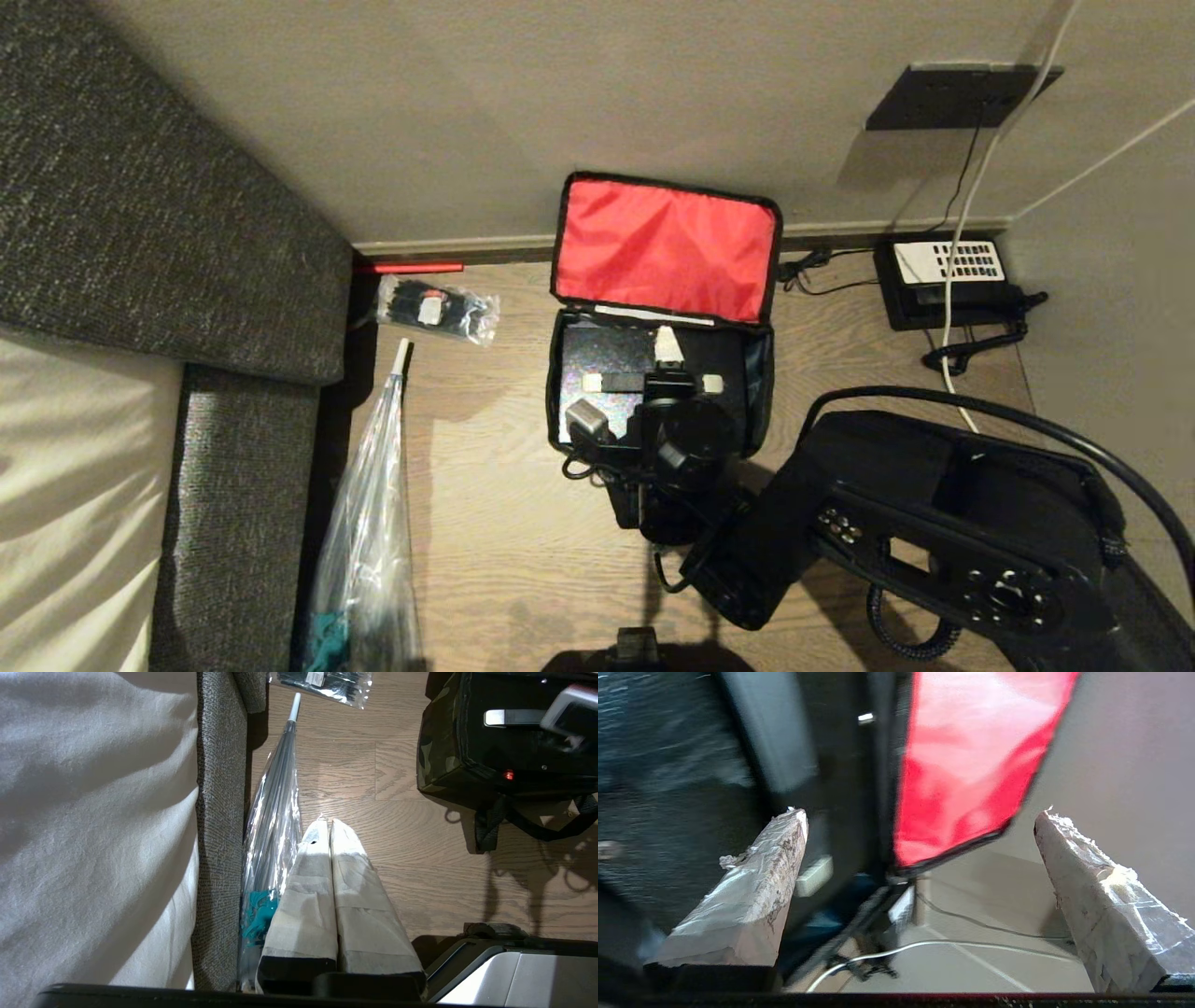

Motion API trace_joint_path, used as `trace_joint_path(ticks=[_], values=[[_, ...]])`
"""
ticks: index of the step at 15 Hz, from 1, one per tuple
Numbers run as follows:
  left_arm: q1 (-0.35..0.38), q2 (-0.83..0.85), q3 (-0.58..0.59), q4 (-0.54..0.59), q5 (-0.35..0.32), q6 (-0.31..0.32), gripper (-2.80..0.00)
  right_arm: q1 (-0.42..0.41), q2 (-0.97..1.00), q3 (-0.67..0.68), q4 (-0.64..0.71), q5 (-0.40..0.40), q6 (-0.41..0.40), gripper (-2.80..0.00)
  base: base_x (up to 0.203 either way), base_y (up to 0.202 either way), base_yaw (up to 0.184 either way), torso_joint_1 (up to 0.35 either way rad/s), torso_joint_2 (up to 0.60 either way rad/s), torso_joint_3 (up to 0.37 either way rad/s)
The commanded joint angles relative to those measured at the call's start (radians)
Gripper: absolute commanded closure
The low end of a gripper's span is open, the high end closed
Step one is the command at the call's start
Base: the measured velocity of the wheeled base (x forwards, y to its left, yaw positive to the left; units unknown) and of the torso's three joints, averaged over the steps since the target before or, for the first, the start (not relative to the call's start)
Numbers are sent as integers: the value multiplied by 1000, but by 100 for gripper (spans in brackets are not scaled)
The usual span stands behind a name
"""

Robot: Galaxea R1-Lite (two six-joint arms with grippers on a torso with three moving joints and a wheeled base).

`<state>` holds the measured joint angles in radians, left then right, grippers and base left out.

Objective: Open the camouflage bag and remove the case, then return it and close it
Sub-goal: Grip the handle

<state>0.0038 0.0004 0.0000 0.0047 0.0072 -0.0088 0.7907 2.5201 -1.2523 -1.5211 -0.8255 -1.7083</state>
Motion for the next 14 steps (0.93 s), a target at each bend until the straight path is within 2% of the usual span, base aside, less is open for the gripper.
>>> trace_joint_path(ticks=[1, 6, 14], values=[[1, 0, 3, 0, 0, 0, 0, 0, 35, -7, -9, -4, 12, -280, 0, 0, 0, 0, 0, 0], [1, 0, 3, 0, 0, 0, 0, -1, 78, -22, -9, -4, 42, -280, 0, 0, 0, 0, 0, 0], [1, 0, 3, 0, 0, 0, 0, -12, 137, -134, -9, 0, 30, -280, 0, 0, 0, 0, 0, 0]])
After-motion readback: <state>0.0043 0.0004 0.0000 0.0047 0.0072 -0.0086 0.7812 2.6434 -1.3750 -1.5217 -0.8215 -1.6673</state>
